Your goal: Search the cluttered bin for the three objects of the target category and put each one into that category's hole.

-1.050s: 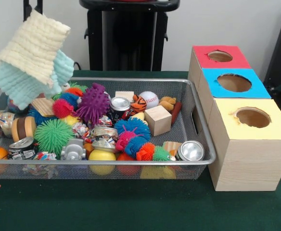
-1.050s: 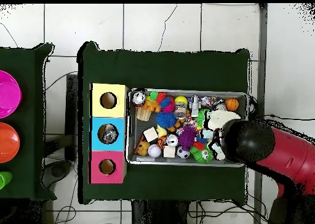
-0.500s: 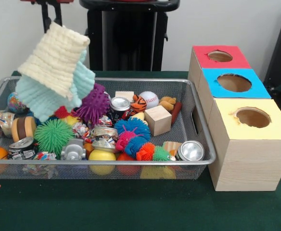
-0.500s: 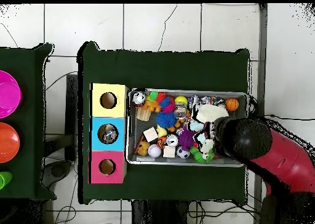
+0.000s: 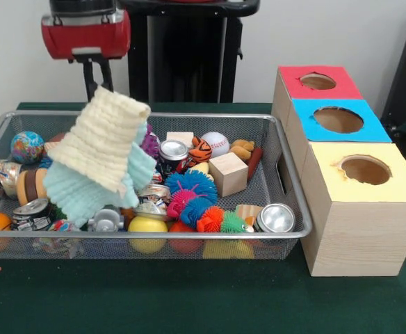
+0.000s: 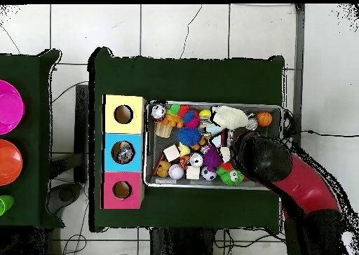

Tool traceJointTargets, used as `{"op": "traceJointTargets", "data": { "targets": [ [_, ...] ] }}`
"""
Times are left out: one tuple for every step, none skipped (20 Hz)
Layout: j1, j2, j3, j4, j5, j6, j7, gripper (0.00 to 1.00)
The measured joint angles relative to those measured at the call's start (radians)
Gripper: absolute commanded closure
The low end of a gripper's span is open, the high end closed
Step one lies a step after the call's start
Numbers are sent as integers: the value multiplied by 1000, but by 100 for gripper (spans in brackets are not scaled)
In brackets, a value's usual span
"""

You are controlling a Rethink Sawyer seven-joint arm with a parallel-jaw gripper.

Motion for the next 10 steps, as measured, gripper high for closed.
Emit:
{"op": "traceJointTargets", "data": {
  "targets": [
    [-15, 6, 19, 9, 0, -17, 0, 100],
    [-47, 17, 58, 27, 0, -49, 0, 100],
    [-68, 24, 84, 39, 0, -68, 0, 100],
    [-104, 36, 129, 59, -1, -97, 0, 100],
    [-124, 43, 154, 70, -1, -110, 0, 100],
    [-149, 51, 185, 82, -1, -124, 0, 100],
    [-164, 54, 204, 90, -1, -131, 0, 100],
    [-178, 58, 222, 98, -1, -137, 0, 100],
    [-223, 69, 281, 122, -1, -151, 0, 100],
    [-238, 73, 301, 130, -1, -153, 0, 100]
  ]
}}
